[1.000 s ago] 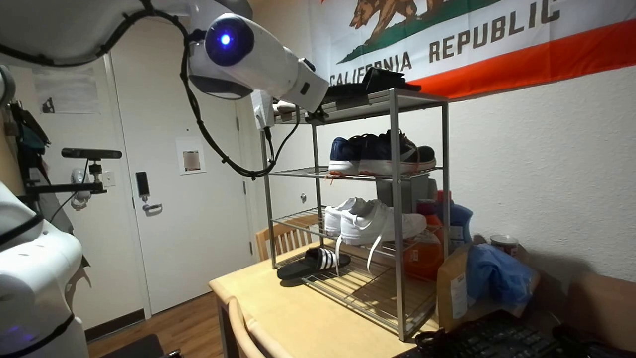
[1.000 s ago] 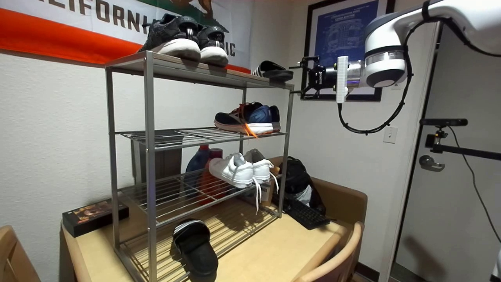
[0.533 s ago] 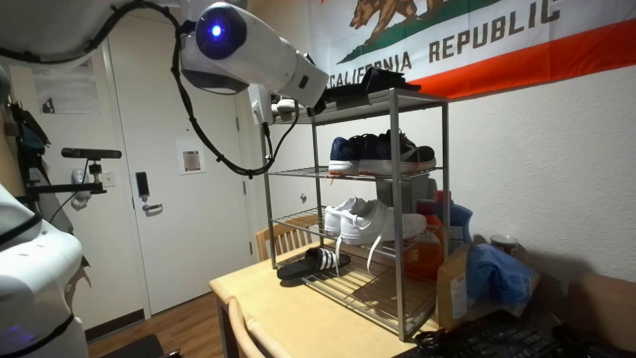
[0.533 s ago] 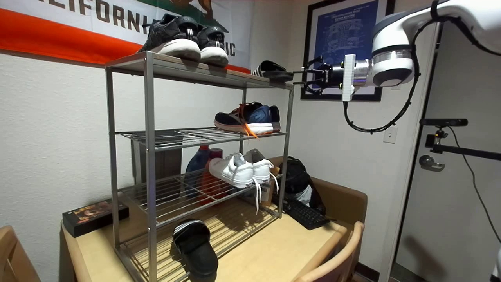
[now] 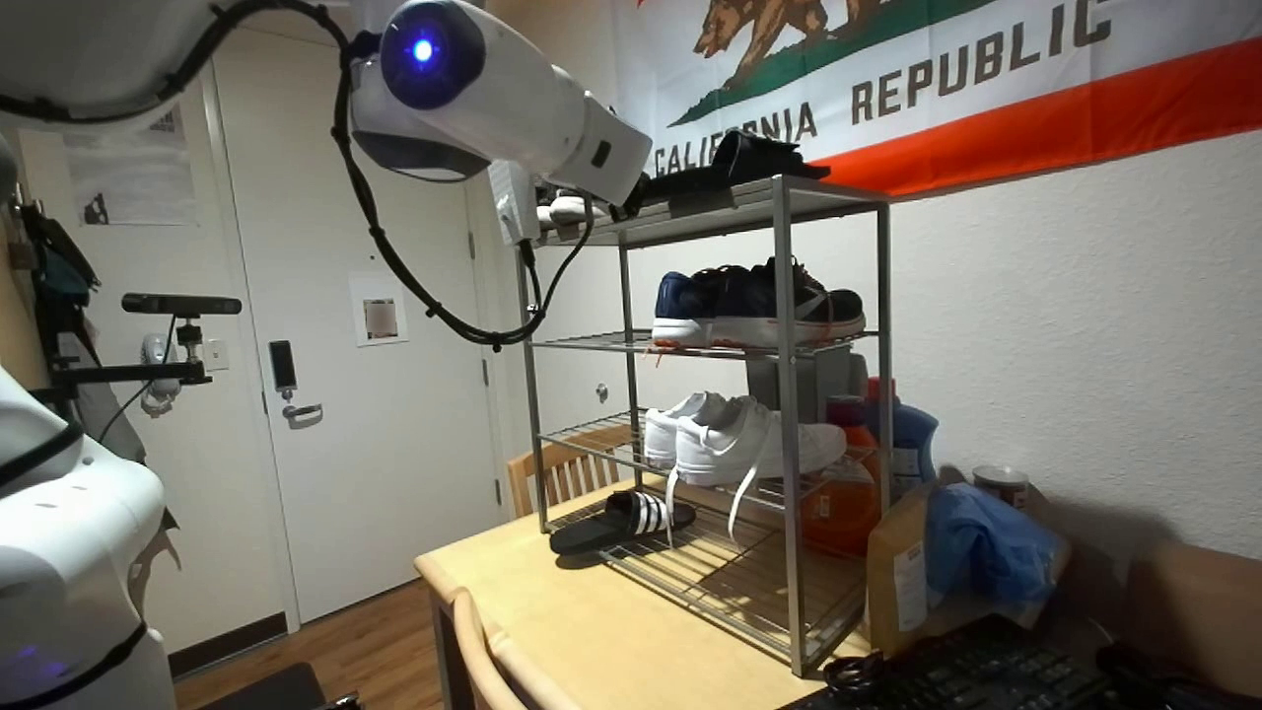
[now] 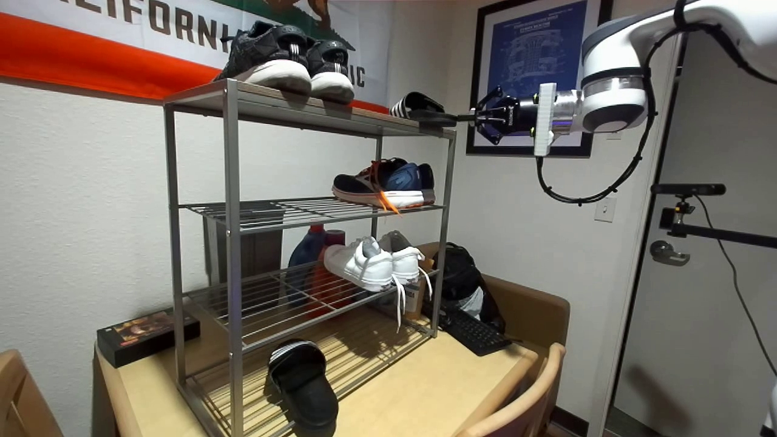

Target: Remove the right slide sandal from the bottom shelf and place it on the topmost shelf of the shoe rack

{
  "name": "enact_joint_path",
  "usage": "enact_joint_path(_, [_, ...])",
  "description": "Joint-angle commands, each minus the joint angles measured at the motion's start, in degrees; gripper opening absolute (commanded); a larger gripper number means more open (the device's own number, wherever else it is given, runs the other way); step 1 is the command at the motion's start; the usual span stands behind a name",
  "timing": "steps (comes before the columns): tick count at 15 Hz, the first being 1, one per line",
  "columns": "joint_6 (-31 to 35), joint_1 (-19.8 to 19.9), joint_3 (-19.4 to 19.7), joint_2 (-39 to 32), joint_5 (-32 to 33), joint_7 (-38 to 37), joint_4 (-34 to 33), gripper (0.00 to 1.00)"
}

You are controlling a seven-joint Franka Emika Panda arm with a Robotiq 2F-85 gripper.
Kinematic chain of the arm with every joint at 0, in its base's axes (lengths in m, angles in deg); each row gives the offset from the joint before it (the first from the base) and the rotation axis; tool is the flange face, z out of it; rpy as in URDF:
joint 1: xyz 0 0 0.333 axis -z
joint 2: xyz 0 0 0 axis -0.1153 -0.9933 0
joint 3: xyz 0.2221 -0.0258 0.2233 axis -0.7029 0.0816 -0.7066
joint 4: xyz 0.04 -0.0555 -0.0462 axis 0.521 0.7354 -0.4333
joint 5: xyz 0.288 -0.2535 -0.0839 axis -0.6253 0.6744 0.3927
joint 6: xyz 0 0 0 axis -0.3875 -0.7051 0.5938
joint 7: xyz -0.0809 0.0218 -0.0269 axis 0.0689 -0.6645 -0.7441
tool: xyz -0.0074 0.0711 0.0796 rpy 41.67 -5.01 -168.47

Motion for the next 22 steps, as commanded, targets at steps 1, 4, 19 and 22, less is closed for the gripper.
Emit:
enact_joint_path(1, [-4.9, 1.13, 0.75, 0.25, 5.41, 0.43, -0.1, 0.0])
enact_joint_path(4, [-8.3, 1.47, 1.56, -0.19, 11.8, 0.33, -1.15, 0.0])
enact_joint_path(19, [-18.09, 0.62, 7.91, -3.12, 13.85, 3.5, -7.67, 0.0])
enact_joint_path(22, [-20.93, 0.57, 8.59, -4.52, 11.17, 2.21, -9.58, 0.0])
